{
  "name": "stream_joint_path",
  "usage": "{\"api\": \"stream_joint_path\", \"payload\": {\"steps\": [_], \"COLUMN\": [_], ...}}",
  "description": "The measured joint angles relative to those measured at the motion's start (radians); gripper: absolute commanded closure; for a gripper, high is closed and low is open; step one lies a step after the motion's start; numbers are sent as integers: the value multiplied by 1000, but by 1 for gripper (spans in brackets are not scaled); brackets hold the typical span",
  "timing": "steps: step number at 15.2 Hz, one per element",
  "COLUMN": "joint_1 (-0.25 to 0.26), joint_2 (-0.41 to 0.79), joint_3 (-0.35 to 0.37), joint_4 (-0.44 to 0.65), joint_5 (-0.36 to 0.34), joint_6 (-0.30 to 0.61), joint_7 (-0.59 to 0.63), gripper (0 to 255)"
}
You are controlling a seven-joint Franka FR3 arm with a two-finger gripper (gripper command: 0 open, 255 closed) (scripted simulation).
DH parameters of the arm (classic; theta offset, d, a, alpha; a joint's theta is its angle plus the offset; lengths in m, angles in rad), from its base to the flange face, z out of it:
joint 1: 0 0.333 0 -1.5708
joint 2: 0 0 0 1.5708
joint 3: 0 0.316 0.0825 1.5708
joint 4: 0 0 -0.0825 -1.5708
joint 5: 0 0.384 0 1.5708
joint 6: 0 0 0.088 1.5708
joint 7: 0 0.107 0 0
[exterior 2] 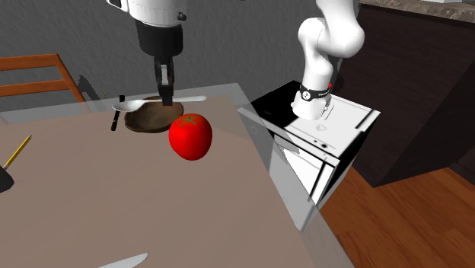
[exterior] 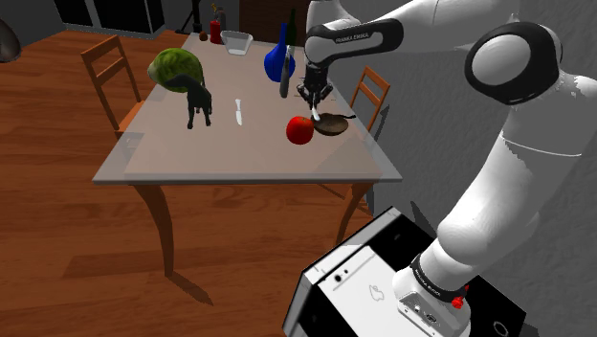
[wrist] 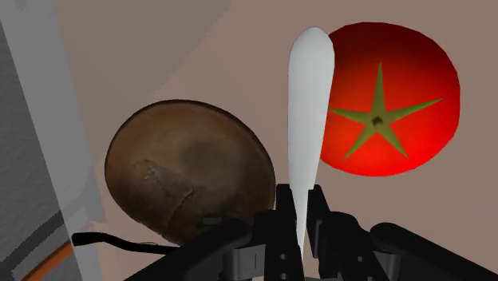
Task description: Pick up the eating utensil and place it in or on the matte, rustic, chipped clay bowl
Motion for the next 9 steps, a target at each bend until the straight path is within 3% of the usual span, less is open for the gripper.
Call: {"api": "stream_joint_path", "payload": {"steps": [9], "joint_1": [-114], "joint_2": [-4], "joint_3": [-67], "joint_4": [-16], "joint_5": [26], "joint_6": [51], "joint_7": [-183], "gripper": [255]}}
